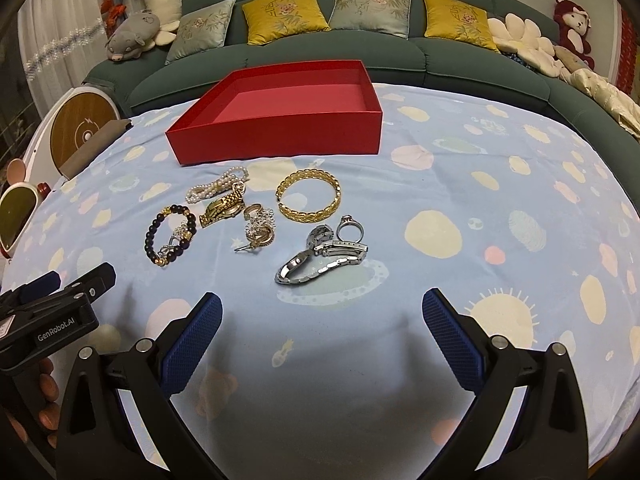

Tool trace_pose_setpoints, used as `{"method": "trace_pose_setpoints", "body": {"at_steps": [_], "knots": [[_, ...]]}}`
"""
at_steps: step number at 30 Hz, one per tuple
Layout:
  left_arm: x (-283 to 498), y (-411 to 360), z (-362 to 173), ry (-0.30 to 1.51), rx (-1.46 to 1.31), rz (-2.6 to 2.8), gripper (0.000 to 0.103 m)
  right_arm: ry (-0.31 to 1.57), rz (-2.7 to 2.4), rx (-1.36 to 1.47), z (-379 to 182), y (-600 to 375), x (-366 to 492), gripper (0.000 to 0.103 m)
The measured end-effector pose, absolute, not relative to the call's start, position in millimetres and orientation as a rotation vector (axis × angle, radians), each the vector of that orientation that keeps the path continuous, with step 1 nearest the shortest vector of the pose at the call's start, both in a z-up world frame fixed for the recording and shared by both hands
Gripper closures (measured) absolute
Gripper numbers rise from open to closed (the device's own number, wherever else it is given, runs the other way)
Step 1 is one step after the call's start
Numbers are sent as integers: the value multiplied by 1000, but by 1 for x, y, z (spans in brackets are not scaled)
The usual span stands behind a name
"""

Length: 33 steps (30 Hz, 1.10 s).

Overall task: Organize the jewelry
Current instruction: 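Lower the right tool onto the silver link watch and close it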

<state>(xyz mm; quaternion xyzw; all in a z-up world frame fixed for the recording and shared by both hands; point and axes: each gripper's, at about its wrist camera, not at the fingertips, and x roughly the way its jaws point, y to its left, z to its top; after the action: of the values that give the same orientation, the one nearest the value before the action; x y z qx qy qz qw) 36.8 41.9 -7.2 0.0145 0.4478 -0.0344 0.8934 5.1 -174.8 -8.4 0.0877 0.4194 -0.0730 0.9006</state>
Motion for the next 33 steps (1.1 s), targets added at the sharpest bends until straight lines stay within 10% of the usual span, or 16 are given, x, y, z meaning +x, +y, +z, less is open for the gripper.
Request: {"method": "trace_pose_setpoints", "body": {"at_steps": [18, 25, 33], "knots": [[42, 44, -7, 947, -3, -76, 7, 916, -136, 302, -32, -182, 37, 46], [42, 42, -7, 947, -7, -89, 7, 914, -102, 286, -33, -180, 36, 90], [44, 36, -6, 946, -11, -99, 7, 881, -69, 269, -20, -184, 18, 93]]}}
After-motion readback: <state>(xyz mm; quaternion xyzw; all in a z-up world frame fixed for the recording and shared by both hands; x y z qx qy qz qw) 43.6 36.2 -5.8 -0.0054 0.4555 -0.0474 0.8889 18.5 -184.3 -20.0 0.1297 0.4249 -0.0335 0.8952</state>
